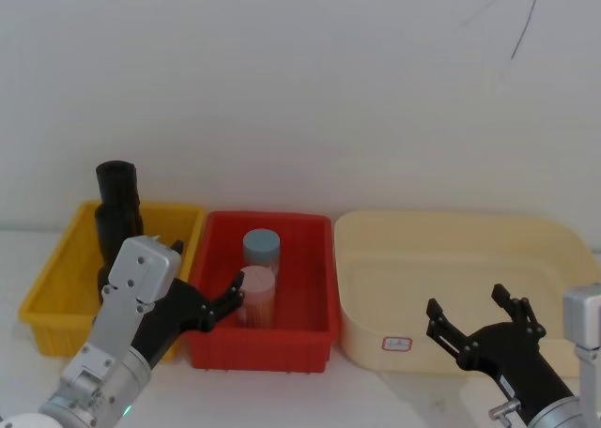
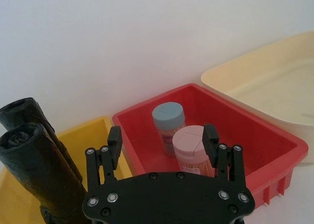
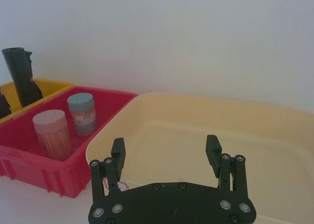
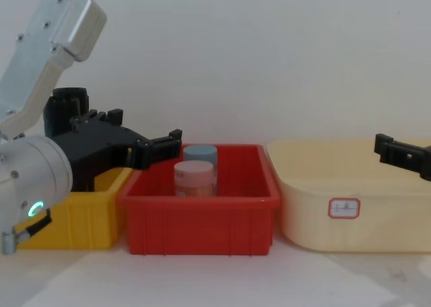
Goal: Pick up the garbage bag with the one hand and transfer it to the other hand.
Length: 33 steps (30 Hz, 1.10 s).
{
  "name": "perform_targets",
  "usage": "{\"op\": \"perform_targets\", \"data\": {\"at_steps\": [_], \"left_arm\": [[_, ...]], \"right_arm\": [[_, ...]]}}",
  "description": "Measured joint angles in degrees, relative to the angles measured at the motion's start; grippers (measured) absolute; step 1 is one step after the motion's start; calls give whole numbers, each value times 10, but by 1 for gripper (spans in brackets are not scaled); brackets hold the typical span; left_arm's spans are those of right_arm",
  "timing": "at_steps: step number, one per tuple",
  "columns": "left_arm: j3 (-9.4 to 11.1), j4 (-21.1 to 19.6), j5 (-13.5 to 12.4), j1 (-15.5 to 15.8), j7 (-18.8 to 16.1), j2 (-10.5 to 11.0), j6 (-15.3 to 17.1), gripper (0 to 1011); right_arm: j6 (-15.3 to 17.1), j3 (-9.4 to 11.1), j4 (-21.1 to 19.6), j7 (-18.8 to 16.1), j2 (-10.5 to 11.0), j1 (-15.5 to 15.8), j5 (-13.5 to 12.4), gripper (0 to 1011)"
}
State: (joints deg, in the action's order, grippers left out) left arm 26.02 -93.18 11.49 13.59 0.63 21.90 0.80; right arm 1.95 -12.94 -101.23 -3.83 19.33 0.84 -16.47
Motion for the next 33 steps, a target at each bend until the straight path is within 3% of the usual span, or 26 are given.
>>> {"op": "perform_targets", "data": {"at_steps": [33], "left_arm": [[0, 0, 0, 0, 0, 0, 0, 1001]], "right_arm": [[0, 0, 0, 0, 0, 0, 0, 1002]]}}
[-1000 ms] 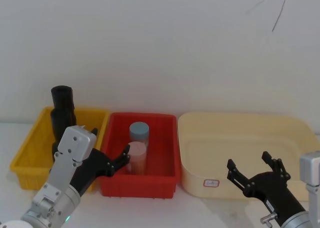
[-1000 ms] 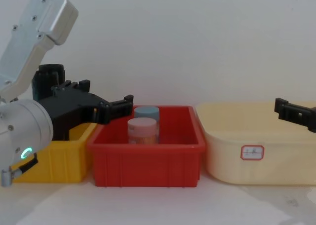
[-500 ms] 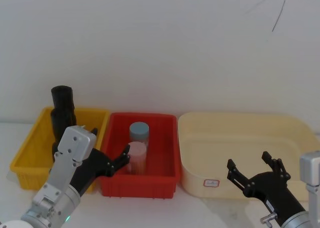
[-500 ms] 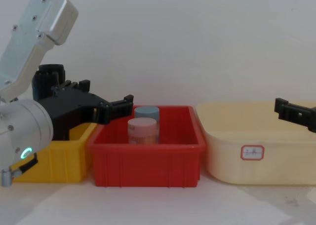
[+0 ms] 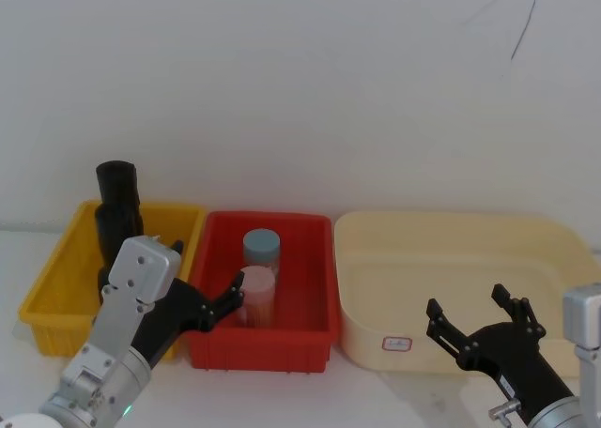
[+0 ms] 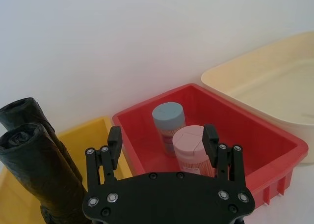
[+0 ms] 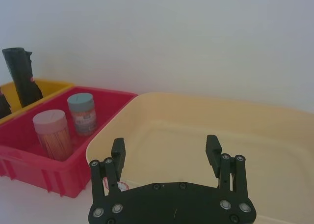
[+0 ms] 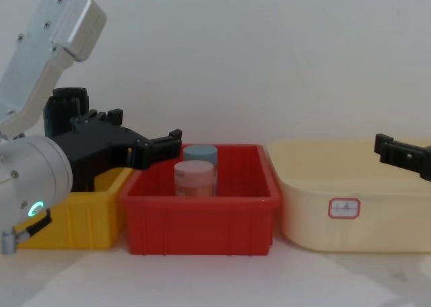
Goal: Pick up the garbage bag with the one hand and transfer it to the other hand.
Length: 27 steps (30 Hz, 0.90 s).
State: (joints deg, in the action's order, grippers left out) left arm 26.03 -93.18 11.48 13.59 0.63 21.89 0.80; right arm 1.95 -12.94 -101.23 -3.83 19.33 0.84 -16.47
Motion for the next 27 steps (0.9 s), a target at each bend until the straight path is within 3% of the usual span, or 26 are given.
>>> {"op": "perform_targets", "data": {"at_steps": [27], "left_arm": [[0, 0, 0, 0, 0, 0, 0, 1001]], "right_arm": [[0, 0, 0, 0, 0, 0, 0, 1001]]}}
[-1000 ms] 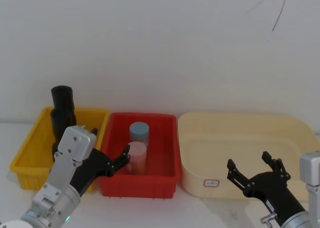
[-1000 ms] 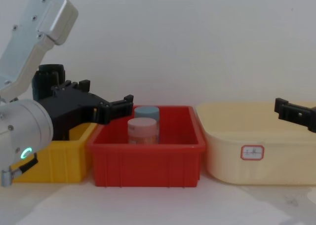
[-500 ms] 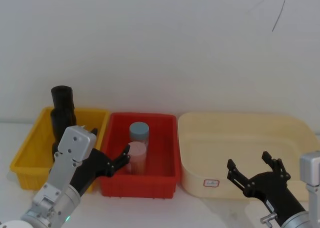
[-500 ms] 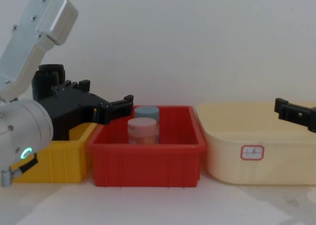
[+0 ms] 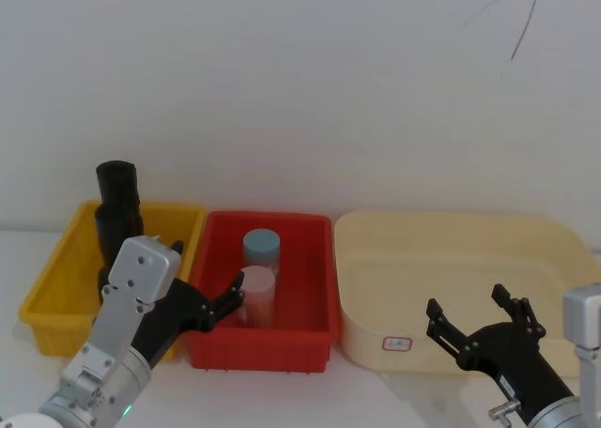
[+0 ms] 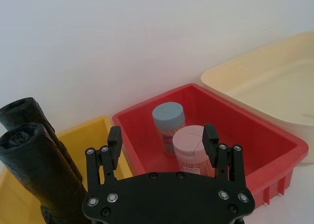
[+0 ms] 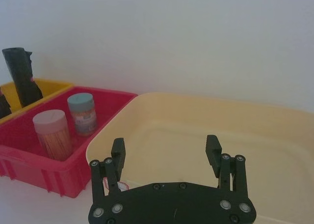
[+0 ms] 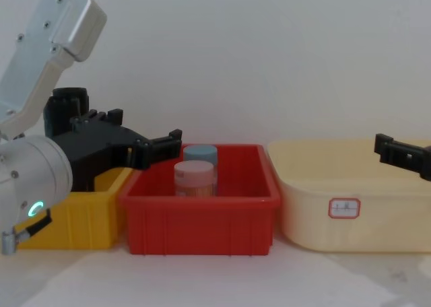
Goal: Pick up the garbage bag with the one hand and transfer it to the other hand.
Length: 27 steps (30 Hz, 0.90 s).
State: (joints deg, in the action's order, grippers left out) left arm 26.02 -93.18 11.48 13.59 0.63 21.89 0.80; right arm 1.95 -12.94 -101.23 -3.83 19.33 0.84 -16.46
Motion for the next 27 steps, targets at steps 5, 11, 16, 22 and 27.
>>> {"op": "perform_targets", "data": {"at_steps": [5, 11, 16, 22, 27], "left_arm": [[0, 0, 0, 0, 0, 0, 0, 1001], [0, 0, 0, 0, 0, 0, 0, 1001], [0, 0, 0, 0, 0, 0, 0, 1001], [-2, -1, 3, 1, 3, -2, 7, 1001], [-14, -18, 19, -7, 5, -2, 31, 1001]], "right_arm": [[0, 0, 0, 0, 0, 0, 0, 1001], [0, 0, 0, 0, 0, 0, 0, 1001], [0, 0, 0, 0, 0, 0, 0, 1001], [0, 0, 0, 0, 0, 0, 0, 1002], [0, 0, 0, 0, 0, 0, 0, 1001]]}}
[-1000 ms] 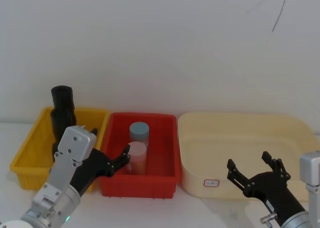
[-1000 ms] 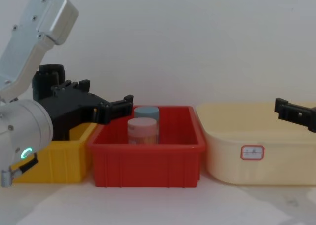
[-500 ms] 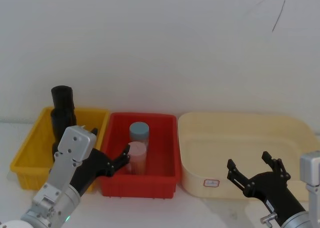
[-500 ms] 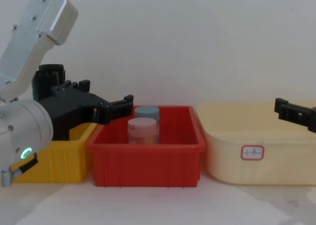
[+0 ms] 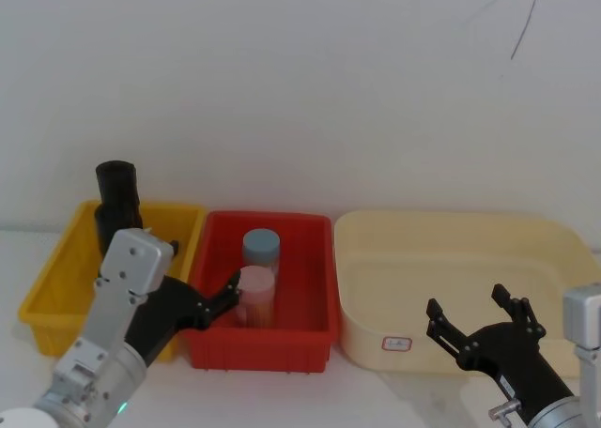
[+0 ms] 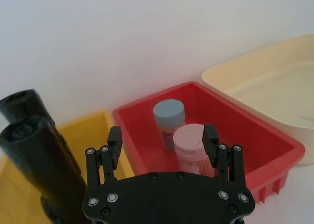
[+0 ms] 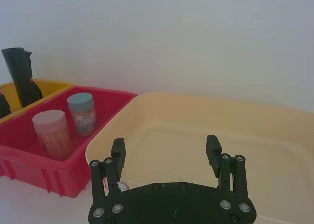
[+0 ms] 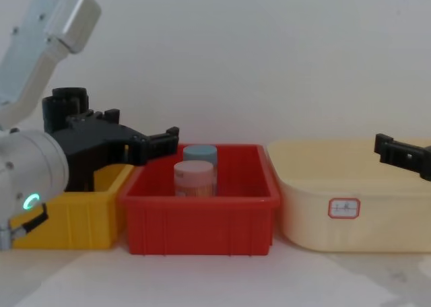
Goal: Pick up the garbage bag with the one hand and transfer it to the other hand.
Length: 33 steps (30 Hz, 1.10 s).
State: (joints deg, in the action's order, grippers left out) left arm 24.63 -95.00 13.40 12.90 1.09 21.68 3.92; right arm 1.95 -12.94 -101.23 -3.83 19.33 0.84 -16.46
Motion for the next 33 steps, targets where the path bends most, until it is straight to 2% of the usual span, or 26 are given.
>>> {"op": "perform_targets", "data": {"at_steps": [5, 8, 9, 12, 13, 19, 24, 33], "left_arm": [[-20, -30, 21, -20, 0, 6, 26, 1001], [-41, -59, 38, -45, -4, 14, 45, 1001], [-41, -59, 38, -45, -4, 14, 45, 1001], [-67, -89, 56, -75, -10, 23, 64, 1001], [-67, -89, 56, -75, -10, 23, 64, 1001], [-118, -132, 82, -126, -16, 44, 88, 1001], [-150, -151, 94, -152, -16, 61, 104, 1001], [-178, -155, 103, -165, -14, 77, 126, 1001]], "right_arm": [[0, 0, 0, 0, 0, 0, 0, 1001], [0, 0, 0, 0, 0, 0, 0, 1001], [0, 0, 0, 0, 0, 0, 0, 1001], [0, 0, 0, 0, 0, 0, 0, 1001], [0, 0, 0, 0, 0, 0, 0, 1001], [0, 0, 0, 0, 0, 0, 0, 1002], [0, 0, 0, 0, 0, 0, 0, 1001], [0, 0, 0, 0, 0, 0, 0, 1001]]}}
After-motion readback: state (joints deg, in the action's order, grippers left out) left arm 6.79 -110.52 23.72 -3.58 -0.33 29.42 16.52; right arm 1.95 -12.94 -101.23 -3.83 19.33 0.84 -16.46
